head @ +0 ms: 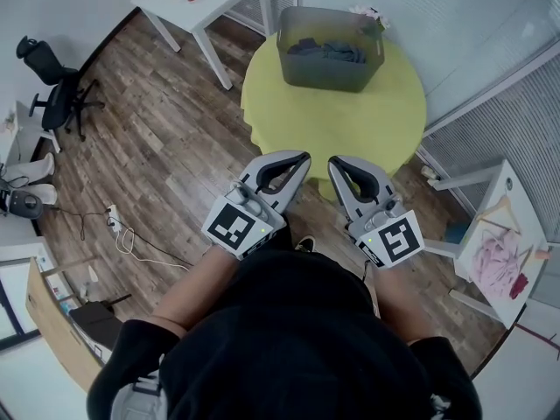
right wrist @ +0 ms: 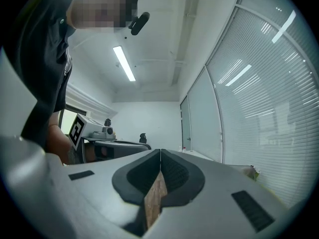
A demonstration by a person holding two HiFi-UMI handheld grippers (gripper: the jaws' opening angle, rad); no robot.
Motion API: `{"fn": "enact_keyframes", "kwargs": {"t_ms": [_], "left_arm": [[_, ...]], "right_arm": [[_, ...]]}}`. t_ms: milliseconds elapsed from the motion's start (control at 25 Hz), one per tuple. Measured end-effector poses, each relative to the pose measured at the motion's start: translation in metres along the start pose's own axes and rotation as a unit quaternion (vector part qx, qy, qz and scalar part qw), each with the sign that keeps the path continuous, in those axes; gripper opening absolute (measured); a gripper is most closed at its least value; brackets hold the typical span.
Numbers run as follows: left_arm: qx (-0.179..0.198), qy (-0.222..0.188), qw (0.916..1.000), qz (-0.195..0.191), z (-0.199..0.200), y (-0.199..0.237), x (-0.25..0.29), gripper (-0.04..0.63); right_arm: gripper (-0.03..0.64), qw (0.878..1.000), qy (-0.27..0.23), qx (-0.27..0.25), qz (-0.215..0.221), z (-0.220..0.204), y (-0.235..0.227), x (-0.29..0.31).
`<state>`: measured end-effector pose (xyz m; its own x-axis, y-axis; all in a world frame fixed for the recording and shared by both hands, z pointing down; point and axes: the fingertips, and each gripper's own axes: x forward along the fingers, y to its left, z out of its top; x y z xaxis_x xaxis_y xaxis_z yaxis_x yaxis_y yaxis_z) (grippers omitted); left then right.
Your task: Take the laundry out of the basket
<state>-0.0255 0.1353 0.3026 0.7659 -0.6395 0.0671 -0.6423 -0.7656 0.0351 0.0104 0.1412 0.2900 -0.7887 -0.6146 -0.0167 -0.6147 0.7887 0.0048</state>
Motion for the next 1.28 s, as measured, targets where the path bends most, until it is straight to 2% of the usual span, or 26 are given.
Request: {"fn": "enact_keyframes", "kwargs": {"t_ms": [280, 680, 1280], "left_arm": [[-0.003, -0.03, 0.9992, -0.026, 0.006, 0.055, 0.032, 0.008], [-0.012, -0.021, 0.9973, -0.069, 0.002, 0.134, 0.071, 0.008], [-0.021, -0.012, 0.9895, -0.143, 0.002, 0.206, 0.108, 0.008]], "right_arm": [[0.023, 0.999, 0.0, 0.0, -0.037, 0.0, -0.043, 0.049], [0.023, 0.996, 0.021, 0.014, -0.088, -0.011, -0.099, 0.117], [0.023, 0.987, 0.038, 0.007, -0.156, -0.018, -0.143, 0.178]]}}
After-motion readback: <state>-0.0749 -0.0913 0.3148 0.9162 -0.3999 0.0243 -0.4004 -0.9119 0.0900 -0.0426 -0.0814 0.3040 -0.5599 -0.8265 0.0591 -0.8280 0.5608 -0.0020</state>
